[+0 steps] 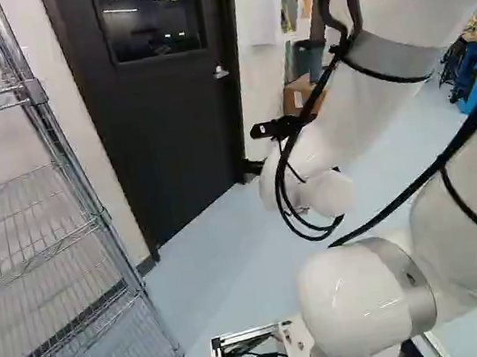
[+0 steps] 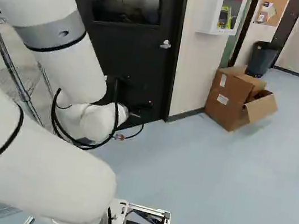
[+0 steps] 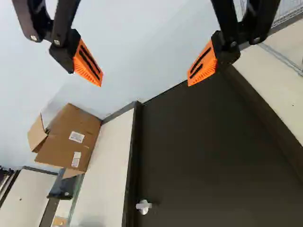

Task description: Open the door and move inside

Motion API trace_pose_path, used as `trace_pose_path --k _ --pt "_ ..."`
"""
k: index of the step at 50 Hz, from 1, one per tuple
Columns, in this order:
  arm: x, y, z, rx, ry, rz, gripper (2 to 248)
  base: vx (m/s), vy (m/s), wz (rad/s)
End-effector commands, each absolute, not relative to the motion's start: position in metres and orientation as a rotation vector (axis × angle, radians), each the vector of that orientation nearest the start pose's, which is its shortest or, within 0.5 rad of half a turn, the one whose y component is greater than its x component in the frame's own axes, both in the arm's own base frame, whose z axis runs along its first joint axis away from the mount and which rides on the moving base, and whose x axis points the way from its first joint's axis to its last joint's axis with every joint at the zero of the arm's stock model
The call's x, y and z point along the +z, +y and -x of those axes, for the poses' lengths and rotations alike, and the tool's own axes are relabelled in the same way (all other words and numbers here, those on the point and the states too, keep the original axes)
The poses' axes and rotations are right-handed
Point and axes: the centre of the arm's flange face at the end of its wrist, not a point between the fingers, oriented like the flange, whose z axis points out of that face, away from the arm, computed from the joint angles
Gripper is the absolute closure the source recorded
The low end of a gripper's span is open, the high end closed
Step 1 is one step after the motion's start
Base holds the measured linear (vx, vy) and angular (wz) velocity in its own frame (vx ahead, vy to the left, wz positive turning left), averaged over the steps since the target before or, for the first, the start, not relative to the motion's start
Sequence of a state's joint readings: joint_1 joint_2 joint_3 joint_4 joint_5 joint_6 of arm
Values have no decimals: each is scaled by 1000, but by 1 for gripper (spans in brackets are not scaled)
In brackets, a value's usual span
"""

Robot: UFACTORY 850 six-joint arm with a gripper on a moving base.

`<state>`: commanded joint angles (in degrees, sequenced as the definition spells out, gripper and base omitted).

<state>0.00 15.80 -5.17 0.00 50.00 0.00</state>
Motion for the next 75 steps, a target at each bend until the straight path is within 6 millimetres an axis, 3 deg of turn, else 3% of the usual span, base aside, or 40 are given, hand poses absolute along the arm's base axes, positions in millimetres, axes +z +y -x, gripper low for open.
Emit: trace_pose_path --k 31,75 --pt "366 0 -271 -1824 0 2558 3 137 15 10" --pt "366 0 -271 -1824 0 2558 3 221 7 13"
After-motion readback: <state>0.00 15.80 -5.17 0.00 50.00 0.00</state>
